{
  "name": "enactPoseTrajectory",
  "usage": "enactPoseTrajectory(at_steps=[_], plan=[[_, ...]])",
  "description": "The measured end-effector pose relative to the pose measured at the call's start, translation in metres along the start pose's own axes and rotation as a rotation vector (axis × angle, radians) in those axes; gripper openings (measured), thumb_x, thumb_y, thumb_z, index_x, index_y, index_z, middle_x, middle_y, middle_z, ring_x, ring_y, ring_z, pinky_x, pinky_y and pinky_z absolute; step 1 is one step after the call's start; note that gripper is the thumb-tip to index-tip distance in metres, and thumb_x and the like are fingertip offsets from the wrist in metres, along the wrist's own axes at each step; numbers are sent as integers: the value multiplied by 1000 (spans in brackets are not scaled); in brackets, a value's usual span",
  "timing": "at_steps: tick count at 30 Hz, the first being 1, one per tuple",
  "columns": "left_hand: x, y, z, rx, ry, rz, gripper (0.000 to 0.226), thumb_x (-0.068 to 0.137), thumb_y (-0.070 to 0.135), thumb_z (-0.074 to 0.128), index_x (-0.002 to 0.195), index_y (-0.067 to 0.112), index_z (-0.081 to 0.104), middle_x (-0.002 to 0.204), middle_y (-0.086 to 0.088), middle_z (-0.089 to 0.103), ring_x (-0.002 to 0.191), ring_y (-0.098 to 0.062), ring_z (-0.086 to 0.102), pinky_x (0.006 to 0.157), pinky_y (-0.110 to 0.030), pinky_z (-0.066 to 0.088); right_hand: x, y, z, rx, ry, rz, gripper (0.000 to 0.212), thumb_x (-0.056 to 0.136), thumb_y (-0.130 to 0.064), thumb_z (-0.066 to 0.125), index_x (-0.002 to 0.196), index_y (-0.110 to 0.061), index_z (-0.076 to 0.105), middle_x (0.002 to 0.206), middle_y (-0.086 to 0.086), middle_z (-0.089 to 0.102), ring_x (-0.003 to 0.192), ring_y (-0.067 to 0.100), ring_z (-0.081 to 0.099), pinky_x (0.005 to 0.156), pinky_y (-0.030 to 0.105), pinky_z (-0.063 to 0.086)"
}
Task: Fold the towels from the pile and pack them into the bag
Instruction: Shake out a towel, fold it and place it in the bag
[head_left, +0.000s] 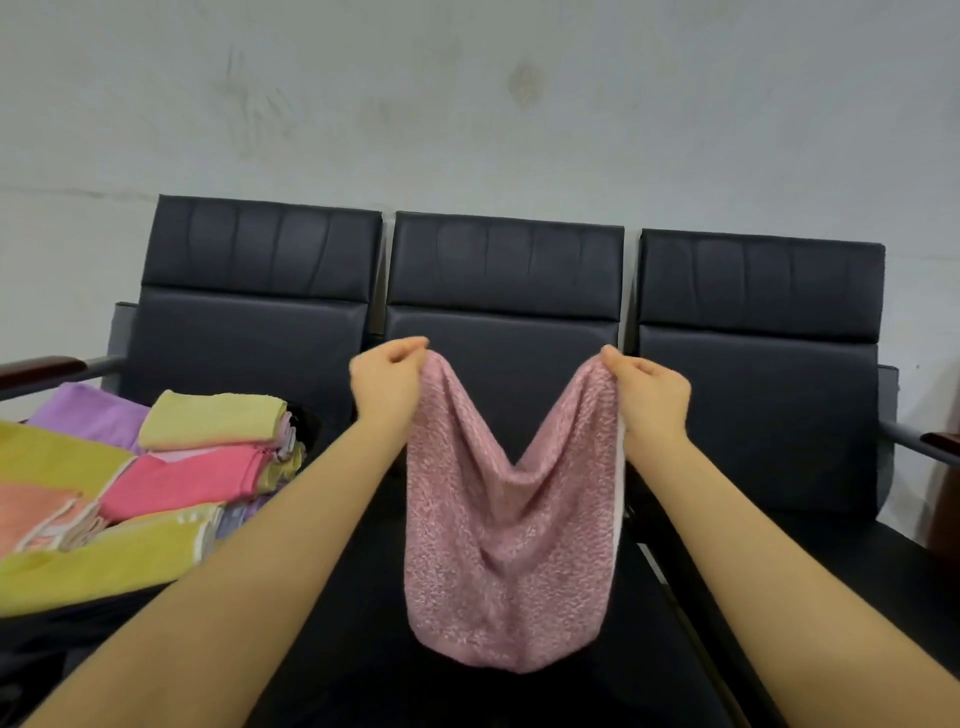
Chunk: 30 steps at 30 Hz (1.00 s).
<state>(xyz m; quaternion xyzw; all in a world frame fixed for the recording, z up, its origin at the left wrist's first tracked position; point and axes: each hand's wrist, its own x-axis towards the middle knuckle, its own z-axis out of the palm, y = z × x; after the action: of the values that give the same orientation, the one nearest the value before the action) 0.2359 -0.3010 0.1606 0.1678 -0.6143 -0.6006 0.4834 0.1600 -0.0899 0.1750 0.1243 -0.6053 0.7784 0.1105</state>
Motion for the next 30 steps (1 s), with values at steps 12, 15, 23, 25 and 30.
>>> enactPoseTrajectory(at_steps=[12, 15, 23, 25, 30], plan=[[22, 30, -34, -127, 98, 3, 48, 85, -14, 39, 112, 11, 69, 104, -3, 68, 96, -16, 64, 86, -23, 53, 19, -21, -17, 78, 181, -28, 9, 92, -8, 61, 88, -7, 68, 80, 5, 65, 74, 16, 61, 70, 31, 55], [20, 32, -37, -162, 179, 5, 22, 88, 5, 61, 106, 12, 72, 102, 0, 71, 94, -9, 64, 88, -22, 51, 21, -17, -21, -3, 248, -64, 8, 90, -7, 61, 89, 0, 66, 89, 12, 65, 84, 24, 65, 82, 39, 56], [14, 14, -38, -61, 197, -32, 34, 86, -6, 54, 105, 14, 73, 107, -1, 70, 97, -14, 64, 91, -26, 51, 24, -10, -30, -123, 226, -98, 20, 93, -8, 57, 112, -9, 62, 109, 7, 62, 95, 19, 59, 84, 30, 49], [13, 13, -38, -105, 211, -39, 37, 83, -8, 53, 94, 20, 75, 97, -2, 72, 87, -11, 66, 79, -22, 54, 25, -7, -33, -151, 167, -80, 24, 92, -5, 57, 116, -9, 63, 112, 8, 63, 99, 20, 59, 85, 30, 49], [12, 10, -38, -8, 226, 47, 33, 87, -3, 56, 86, 27, 70, 88, 10, 62, 78, -4, 54, 54, 3, 35, 26, 4, -38, -412, 77, -171, 36, 94, -2, 49, 130, -4, 55, 122, 12, 59, 94, 15, 51, 80, 27, 43]])
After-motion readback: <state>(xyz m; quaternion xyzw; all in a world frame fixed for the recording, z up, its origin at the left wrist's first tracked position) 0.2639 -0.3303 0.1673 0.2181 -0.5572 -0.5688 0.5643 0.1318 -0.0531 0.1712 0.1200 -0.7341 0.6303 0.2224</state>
